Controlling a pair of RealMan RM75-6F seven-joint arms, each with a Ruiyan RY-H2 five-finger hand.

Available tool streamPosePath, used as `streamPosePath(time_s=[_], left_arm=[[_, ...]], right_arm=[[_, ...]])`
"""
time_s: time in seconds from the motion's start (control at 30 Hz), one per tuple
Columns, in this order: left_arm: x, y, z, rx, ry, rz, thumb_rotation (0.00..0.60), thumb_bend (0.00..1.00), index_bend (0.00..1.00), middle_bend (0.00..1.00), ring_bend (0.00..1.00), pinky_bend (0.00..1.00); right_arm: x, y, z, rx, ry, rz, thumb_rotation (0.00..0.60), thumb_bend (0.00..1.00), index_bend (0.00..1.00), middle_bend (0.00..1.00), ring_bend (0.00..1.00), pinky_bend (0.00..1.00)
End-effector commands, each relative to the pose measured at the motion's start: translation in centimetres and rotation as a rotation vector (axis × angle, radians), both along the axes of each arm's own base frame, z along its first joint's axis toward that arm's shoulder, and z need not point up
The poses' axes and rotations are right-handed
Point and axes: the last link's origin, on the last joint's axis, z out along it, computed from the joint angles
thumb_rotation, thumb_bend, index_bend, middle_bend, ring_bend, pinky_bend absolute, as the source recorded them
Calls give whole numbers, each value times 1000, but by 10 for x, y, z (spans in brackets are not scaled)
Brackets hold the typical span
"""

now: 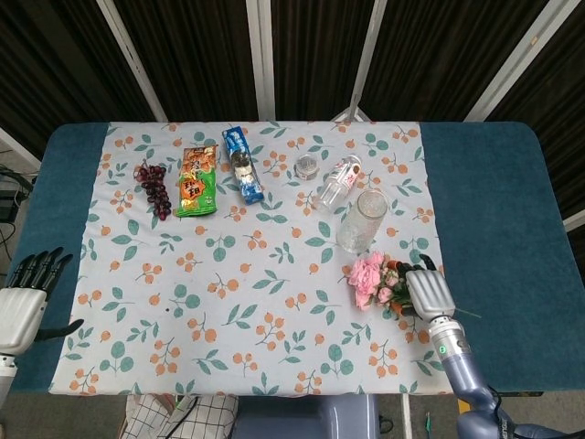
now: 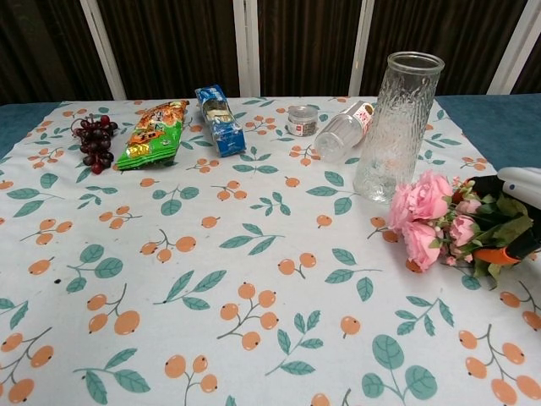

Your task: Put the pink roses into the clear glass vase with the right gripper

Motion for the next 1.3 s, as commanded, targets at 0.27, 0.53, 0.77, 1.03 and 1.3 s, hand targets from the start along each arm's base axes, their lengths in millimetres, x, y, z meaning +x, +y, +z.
streamPosePath(time_s=[0.27, 0.53, 0.77, 1.03, 1.3], left_arm=[[0, 0, 0, 0, -5, 7, 600, 0, 0, 0, 0, 0], [0, -1, 1, 3, -11, 9, 600, 0, 0, 0, 0, 0], [0, -1, 0, 5, -17, 9, 600, 0, 0, 0, 0, 0], [3, -1, -3, 0, -21, 3, 600, 0, 0, 0, 0, 0], [3, 0, -5, -8, -24, 7, 600, 0, 0, 0, 0, 0]], right_arm=[[8, 0, 7, -56, -71, 38, 600, 308, 526, 539, 530, 225], [25, -4, 43, -157, -222, 60, 600, 308, 526, 539, 530, 225], [44, -19, 104, -360, -524, 61, 600, 308, 526, 539, 530, 225], [67, -49, 172, -641, -917, 147, 600, 308, 496, 539, 488, 225], [90, -79, 193, -757, -1220, 166, 600, 308, 434, 534, 428, 225]])
